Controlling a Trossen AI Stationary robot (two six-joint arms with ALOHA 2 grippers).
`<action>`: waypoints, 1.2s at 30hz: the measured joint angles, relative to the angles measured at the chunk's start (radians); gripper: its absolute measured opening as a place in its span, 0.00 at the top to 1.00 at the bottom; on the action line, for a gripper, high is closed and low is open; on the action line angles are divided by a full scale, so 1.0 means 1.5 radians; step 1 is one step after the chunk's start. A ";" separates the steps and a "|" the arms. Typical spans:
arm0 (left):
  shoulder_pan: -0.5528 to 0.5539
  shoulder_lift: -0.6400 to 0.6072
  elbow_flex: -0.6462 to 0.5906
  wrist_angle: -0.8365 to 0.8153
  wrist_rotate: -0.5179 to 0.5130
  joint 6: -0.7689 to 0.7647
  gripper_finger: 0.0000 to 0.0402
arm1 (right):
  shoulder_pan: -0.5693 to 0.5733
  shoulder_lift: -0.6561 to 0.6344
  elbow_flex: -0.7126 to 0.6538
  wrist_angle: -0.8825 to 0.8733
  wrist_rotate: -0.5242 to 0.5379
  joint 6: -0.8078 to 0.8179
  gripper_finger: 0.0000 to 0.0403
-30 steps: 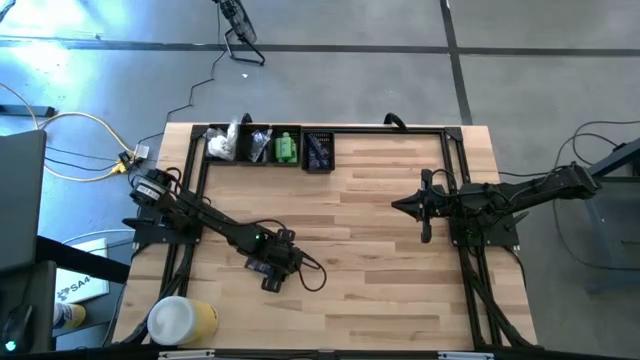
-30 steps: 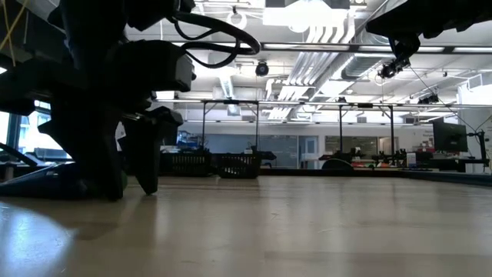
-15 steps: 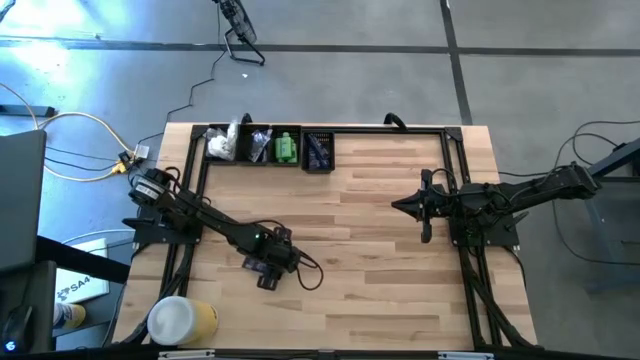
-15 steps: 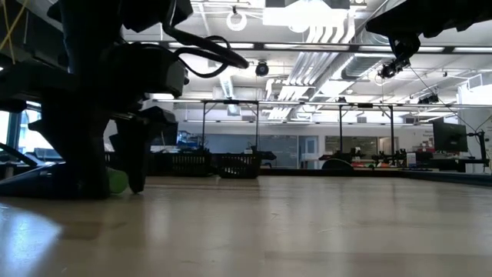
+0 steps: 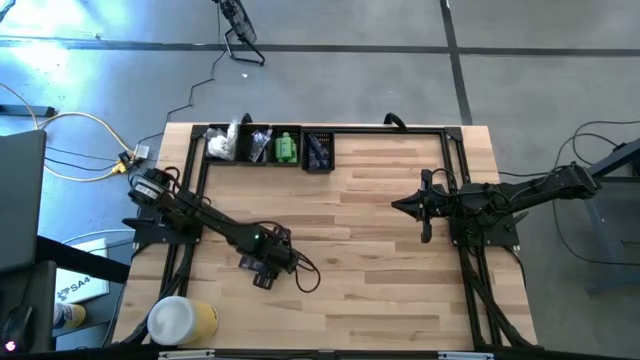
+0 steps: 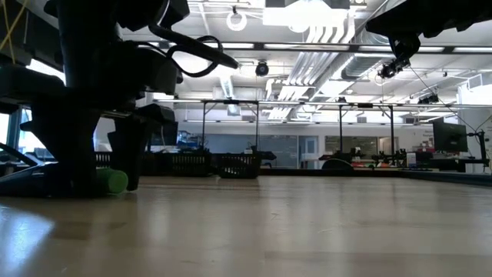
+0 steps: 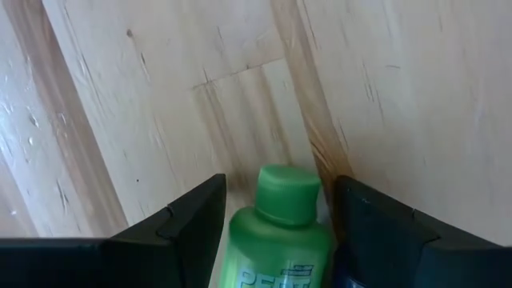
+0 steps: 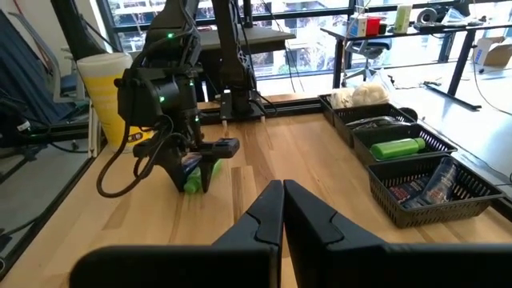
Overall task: Pick & Place Travel size toiletries
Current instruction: Put the shampoo into the middle right black bin
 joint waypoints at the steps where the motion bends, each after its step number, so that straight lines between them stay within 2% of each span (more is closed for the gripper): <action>1: 0.000 0.000 0.000 0.002 -0.003 0.004 0.43 | 0.000 0.000 0.000 0.000 0.000 0.000 0.99; 21: 0.000 0.001 -0.001 0.012 -0.006 0.026 0.44 | 0.000 0.049 0.000 0.010 0.000 -0.002 0.99; 31: -0.001 0.001 -0.001 0.015 0.003 0.026 0.63 | 0.000 0.054 0.000 0.021 0.000 -0.002 0.99; 36: -0.001 0.001 -0.001 0.016 0.004 0.026 0.70 | 0.000 0.054 0.000 0.021 0.000 -0.002 0.99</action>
